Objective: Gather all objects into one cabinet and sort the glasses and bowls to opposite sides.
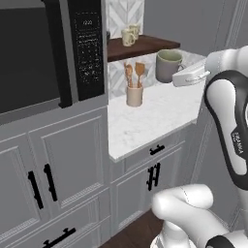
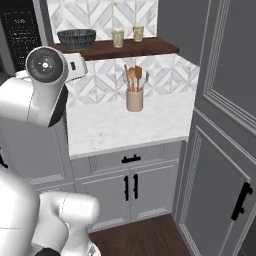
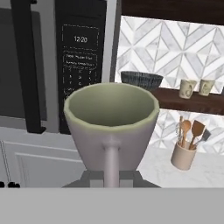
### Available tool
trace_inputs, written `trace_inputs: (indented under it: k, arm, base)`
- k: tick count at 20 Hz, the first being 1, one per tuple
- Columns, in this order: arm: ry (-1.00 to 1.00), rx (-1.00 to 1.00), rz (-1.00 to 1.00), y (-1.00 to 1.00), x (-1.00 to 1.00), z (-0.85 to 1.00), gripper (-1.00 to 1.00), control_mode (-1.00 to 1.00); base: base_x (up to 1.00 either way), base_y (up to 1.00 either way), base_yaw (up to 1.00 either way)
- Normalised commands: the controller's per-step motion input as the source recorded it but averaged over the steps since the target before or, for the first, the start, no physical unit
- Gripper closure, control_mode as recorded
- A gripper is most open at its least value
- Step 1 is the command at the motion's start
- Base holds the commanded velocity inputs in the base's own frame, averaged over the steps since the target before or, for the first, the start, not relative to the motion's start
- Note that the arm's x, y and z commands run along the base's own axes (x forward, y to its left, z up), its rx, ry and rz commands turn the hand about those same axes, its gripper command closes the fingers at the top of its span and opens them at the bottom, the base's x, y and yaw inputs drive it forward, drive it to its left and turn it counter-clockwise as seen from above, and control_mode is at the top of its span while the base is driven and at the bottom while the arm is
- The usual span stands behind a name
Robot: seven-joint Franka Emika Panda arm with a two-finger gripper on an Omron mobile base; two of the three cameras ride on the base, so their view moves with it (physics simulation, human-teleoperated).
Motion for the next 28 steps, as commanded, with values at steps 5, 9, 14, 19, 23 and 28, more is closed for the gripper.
trace_inputs:
  k: [5,9,14,19,23,28]
  arm:
    - [0.00,0.00,0.00,0.00,0.00,0.00,1.00,1.00]
    - [0.00,0.00,0.00,0.00,0.00,0.00,1.00,1.00]
    - [0.00,0.00,0.00,0.00,0.00,0.00,1.00,1.00]
    - [0.00,0.00,0.00,0.00,0.00,0.00,1.00,1.00]
    - [0.00,0.00,0.00,0.00,0.00,0.00,1.00,1.00]
    - [0.00,0.00,0.00,0.00,0.00,0.00,1.00,1.00]
  base:
    - [0.66,-0.11,0.12]
    - [0.66,-0.24,0.13]
    - [0.40,-0.50,0.11]
    - [0.26,-0.37,0.33]
    - [0.27,-0.18,0.43]
    - [0.00,-0.51,0.01]
